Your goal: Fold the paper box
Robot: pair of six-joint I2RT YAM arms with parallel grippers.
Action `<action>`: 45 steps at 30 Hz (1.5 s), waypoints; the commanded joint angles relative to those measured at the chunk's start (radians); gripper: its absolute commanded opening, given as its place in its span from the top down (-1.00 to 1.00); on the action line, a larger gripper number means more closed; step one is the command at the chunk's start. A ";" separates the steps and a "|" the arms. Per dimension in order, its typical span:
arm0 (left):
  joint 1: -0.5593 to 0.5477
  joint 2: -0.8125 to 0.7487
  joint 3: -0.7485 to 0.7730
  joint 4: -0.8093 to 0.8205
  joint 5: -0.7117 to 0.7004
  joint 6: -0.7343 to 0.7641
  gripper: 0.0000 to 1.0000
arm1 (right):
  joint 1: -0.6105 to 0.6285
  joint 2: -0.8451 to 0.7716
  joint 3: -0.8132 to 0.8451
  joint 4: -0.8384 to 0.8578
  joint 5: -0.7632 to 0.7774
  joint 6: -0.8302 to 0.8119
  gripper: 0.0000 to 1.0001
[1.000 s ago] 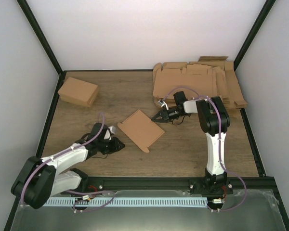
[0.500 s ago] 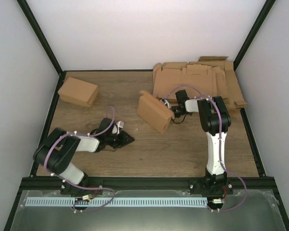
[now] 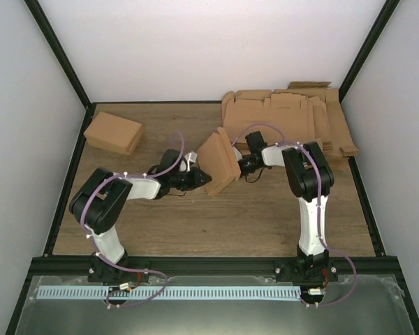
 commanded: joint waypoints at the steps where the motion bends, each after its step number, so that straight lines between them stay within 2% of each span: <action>1: -0.003 0.012 -0.018 -0.060 0.006 0.055 0.58 | 0.047 -0.055 -0.007 0.025 0.050 -0.019 0.74; 7: -0.042 -0.071 -0.092 -0.082 0.014 0.045 0.57 | 0.165 -0.127 -0.048 0.003 0.164 -0.061 0.67; 14: -0.104 -0.212 -0.122 -0.212 -0.037 0.066 0.51 | 0.263 -0.249 -0.177 0.019 0.313 -0.056 0.60; 20: -0.135 -0.293 -0.182 -0.248 -0.070 0.043 0.50 | 0.387 -0.313 -0.216 0.014 0.591 -0.083 0.56; 29: -0.138 -0.300 -0.217 -0.247 -0.114 0.052 0.50 | 0.401 -0.287 -0.143 -0.026 0.837 -0.019 0.55; 31: -0.138 -0.317 -0.214 -0.266 -0.131 0.057 0.50 | 0.394 -0.308 -0.137 -0.040 0.870 0.000 0.47; 34: -0.138 -0.347 -0.212 -0.299 -0.154 0.068 0.49 | 0.353 -0.347 -0.137 -0.060 0.879 0.042 0.34; 39: -0.132 -0.380 -0.185 -0.379 -0.191 0.103 0.45 | 0.268 -0.387 -0.133 -0.087 0.818 0.061 0.30; 45: -0.111 -0.420 -0.161 -0.425 -0.206 0.111 0.44 | 0.246 -0.450 -0.084 -0.130 0.734 0.078 0.21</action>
